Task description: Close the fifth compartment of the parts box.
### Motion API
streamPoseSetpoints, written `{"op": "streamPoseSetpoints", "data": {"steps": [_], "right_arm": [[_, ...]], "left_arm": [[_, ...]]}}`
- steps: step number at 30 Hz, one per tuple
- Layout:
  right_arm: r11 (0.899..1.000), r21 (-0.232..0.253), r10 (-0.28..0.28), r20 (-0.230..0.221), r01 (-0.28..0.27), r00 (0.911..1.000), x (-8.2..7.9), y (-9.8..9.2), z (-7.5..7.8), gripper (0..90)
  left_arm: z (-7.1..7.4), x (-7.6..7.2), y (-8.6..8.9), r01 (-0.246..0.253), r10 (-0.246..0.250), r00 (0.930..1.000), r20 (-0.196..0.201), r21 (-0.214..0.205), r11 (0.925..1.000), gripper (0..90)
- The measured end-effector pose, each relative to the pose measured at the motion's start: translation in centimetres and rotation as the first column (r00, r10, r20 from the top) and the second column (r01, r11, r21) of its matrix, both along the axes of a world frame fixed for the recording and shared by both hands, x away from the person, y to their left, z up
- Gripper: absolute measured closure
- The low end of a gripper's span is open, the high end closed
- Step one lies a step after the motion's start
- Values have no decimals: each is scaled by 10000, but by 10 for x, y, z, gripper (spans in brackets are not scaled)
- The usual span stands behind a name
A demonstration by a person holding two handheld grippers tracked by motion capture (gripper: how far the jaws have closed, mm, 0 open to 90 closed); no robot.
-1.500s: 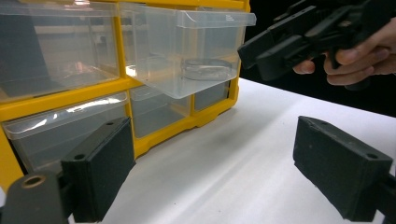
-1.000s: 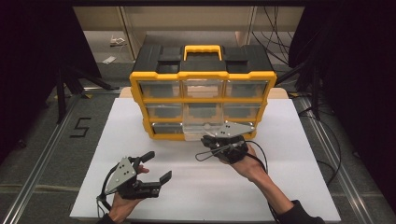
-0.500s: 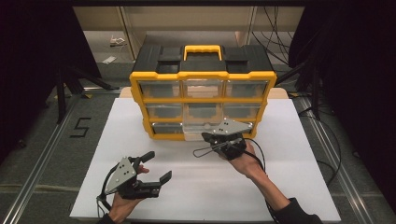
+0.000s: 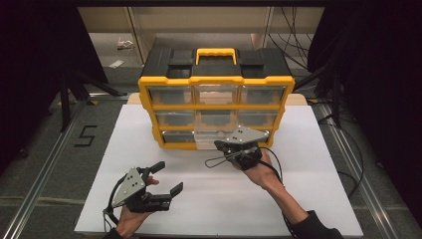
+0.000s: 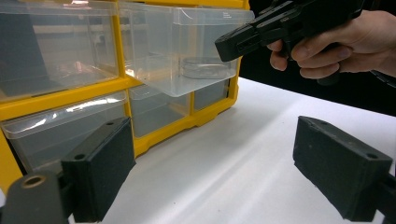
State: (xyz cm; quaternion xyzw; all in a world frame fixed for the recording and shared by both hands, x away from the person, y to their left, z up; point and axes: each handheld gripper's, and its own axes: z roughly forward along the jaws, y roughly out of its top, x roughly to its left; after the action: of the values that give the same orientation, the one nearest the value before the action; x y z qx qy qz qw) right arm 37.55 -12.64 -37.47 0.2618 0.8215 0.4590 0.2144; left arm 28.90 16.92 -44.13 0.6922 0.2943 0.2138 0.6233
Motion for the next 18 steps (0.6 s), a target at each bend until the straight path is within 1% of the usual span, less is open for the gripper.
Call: {"op": "streamPoseSetpoints", "data": {"steps": [18], "right_arm": [[9999, 67, -113, 87, 112, 9999, 6, 3, 1, 900]], "left_arm": [[0, 0, 0, -27, 27, 10000, -12, -20, 10000, 124]]}}
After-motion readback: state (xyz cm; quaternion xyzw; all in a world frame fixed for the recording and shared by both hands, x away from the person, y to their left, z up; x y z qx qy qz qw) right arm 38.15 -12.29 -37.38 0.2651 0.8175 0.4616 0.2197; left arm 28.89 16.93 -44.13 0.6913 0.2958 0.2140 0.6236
